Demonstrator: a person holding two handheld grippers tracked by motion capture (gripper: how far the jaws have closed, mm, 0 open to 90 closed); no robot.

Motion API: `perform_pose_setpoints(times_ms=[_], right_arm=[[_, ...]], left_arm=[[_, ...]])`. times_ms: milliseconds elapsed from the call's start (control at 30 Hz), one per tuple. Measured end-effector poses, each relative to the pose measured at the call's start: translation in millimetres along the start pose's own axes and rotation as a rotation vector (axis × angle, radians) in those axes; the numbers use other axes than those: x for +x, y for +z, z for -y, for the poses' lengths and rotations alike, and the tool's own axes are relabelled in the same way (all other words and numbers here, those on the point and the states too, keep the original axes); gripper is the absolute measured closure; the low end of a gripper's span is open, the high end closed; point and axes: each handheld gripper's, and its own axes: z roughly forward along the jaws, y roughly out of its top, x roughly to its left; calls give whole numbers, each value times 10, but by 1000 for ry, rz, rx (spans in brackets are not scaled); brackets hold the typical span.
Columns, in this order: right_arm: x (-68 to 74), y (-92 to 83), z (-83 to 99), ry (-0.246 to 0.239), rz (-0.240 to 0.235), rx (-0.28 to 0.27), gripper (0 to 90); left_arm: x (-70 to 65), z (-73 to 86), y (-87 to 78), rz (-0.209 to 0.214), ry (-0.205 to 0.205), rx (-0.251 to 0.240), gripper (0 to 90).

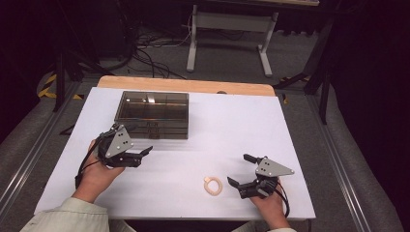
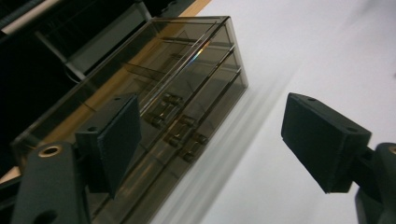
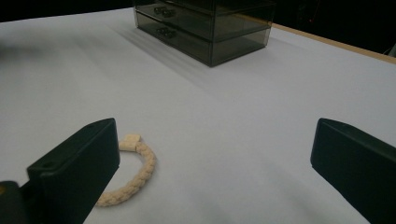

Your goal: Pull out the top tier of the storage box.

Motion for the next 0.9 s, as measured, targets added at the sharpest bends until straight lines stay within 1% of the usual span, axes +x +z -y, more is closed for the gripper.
perform_pose_setpoints(times_ms=[100,167,200,233,300,333,367,400,533,567,667,733,800,833,867,900], right_arm=[[3,5,0,-4,0,2,19],[4,8,0,-5,1,5,19],[4,8,0,-5,1,5,19],[6,8,0,-6,0,6,19],[7,8,0,-7,-1,6,19],[8,8,0,-8,-1,7,19],[8,9,1,-8,-3,5,19],[8,8,1,-8,-3,6,19],[8,8,2,-7,-3,5,19],[8,10,2,-9,-2,6,19],[11,13,2,-10,-2,7,20],[10,14,2,-8,-1,8,20],[9,13,3,-8,-1,8,20],[9,13,2,-8,0,9,20],[9,13,3,-7,0,9,20],[9,13,3,-8,0,9,20]], left_arm=[[-31,-25,1,-40,62,22,233],[-52,-37,5,-64,94,34,257],[-68,-46,13,-87,117,44,263],[-76,-53,15,-99,132,51,267],[-92,-60,21,-112,144,58,277],[-106,-63,30,-125,151,61,282],[-111,-67,35,-135,166,65,288],[-131,-66,44,-150,170,73,294],[-172,-83,88,-212,245,114,327],[-185,-88,99,-230,256,129,332],[-208,-98,124,-256,294,148,343],[-226,-96,140,-268,303,155,346],[-235,-97,151,-284,322,167,346],[-245,-98,159,-297,337,177,346],[-257,-96,168,-310,342,180,346],[-265,-98,177,-325,356,183,344]])
